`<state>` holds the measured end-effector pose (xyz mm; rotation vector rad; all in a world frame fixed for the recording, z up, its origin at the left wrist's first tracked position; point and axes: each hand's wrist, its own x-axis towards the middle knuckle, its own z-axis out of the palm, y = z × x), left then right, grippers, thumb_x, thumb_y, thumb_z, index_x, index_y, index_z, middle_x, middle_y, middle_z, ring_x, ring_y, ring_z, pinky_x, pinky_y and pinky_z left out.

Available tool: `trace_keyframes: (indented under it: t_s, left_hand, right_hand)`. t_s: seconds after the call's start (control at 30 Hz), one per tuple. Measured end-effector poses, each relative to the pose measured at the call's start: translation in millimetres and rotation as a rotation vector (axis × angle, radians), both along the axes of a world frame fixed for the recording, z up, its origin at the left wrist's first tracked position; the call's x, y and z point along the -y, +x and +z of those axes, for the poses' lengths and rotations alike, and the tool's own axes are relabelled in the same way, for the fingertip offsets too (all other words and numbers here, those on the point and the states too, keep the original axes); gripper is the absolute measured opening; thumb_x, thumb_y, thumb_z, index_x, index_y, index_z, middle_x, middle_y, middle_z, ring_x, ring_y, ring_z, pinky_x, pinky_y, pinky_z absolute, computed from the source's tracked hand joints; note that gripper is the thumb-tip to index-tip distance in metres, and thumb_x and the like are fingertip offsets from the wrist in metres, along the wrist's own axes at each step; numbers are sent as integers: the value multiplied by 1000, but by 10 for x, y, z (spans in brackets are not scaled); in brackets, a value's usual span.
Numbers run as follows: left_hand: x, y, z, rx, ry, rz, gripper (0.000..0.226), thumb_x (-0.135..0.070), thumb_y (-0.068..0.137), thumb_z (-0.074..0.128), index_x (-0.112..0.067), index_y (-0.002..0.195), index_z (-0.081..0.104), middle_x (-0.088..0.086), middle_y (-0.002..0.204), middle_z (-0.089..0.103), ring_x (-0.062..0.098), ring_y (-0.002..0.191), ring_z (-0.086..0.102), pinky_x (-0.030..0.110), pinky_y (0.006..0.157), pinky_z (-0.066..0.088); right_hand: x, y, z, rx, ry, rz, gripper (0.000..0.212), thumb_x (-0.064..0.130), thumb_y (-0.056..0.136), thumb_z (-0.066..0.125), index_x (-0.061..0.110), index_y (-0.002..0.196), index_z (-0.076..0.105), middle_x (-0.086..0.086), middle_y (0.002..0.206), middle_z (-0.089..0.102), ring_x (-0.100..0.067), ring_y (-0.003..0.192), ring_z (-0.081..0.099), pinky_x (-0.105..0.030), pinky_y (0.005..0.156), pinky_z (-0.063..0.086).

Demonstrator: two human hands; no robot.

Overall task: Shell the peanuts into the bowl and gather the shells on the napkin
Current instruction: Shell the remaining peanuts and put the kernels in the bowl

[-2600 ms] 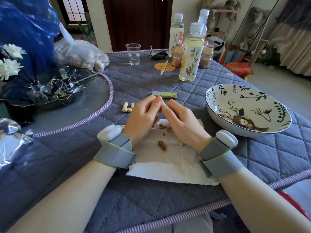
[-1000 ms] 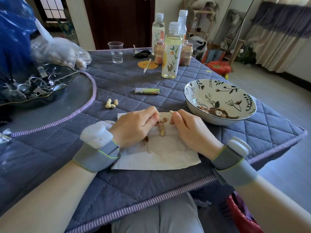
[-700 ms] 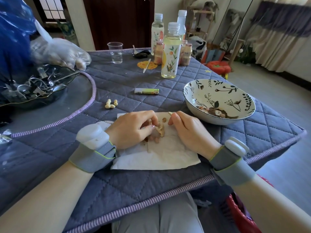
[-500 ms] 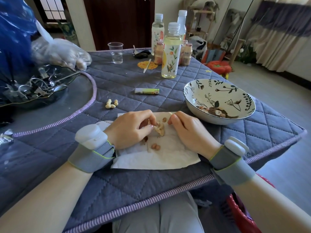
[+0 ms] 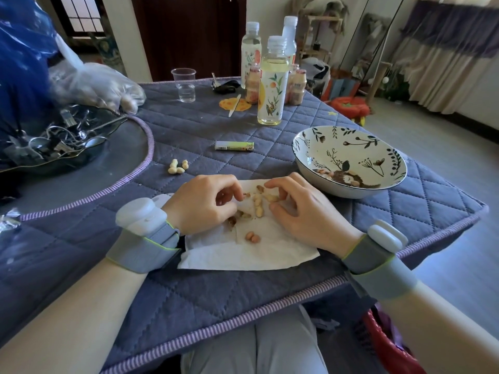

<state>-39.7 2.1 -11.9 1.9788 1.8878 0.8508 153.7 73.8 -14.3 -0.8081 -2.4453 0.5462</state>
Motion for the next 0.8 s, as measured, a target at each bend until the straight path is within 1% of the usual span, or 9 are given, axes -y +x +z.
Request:
trace_keyframes:
  t_s: [0.07,0.17,0.23,0.27,0.33,0.4,0.5,0.6,0.8]
  left_hand:
    - [-11,-1,0,-46,58,37,6,-29,72,50,-30,72,56,-8,67,54,6,66,49,33,62,41]
    - [-44,-4,-8,-78,142,108,14,-33,73,47,-26,71,58,-9,73,51,2,68,46,27,67,37]
    - [-68,-32,-35,-96,166,197,22,-32,76,47,-18,79,64,-2,84,56,8,76,46,31,74,41]
    - [-82,-54,-52,-116,164,245,24,-30,78,49,-16,84,67,3,90,57,16,83,49,34,79,43]
    - [-110,-93,-82,-150,131,310,21,-25,84,56,-14,96,69,10,97,58,28,99,51,39,88,43]
    - [-124,-98,-89,-144,72,338,22,-23,84,60,-14,102,68,12,101,56,30,107,49,41,93,41]
    - [-149,-79,-68,-106,25,361,16,-25,82,62,-16,94,69,6,99,53,25,107,48,34,89,39]
    - [-171,-56,-46,-96,7,362,10,-23,82,63,-14,86,66,7,100,53,24,106,48,26,82,29]
    - [-201,-55,-62,-129,-6,345,13,-18,87,57,-7,91,61,15,106,57,32,106,46,32,88,31]
  right_hand:
    - [43,16,30,28,29,46,32,20,85,57,19,116,51,7,97,41,12,71,39,-13,65,26]
    - [99,18,109,54,28,121,28,19,85,58,19,112,53,7,97,41,14,75,39,-7,69,32]
    - [139,12,165,82,3,187,22,18,84,59,20,106,57,8,93,45,10,74,41,-6,70,32]
    - [165,7,188,98,-17,221,20,19,84,60,21,104,60,8,91,46,9,73,41,-5,69,33]
    - [222,-8,213,134,-41,284,20,22,83,61,22,103,62,9,90,47,10,72,42,-5,68,33]
    - [270,-35,208,175,-41,330,21,24,84,61,22,105,63,9,91,46,13,74,42,-2,69,33]
    - [285,-71,187,227,-39,338,22,23,84,60,19,106,63,6,98,50,6,80,43,-1,74,32]
    - [282,-76,193,270,-72,320,22,24,85,60,19,106,64,3,105,52,-4,91,44,-8,81,34]
    - [282,-89,211,311,-95,336,17,20,86,57,17,101,63,5,99,52,-10,94,47,-14,82,35]
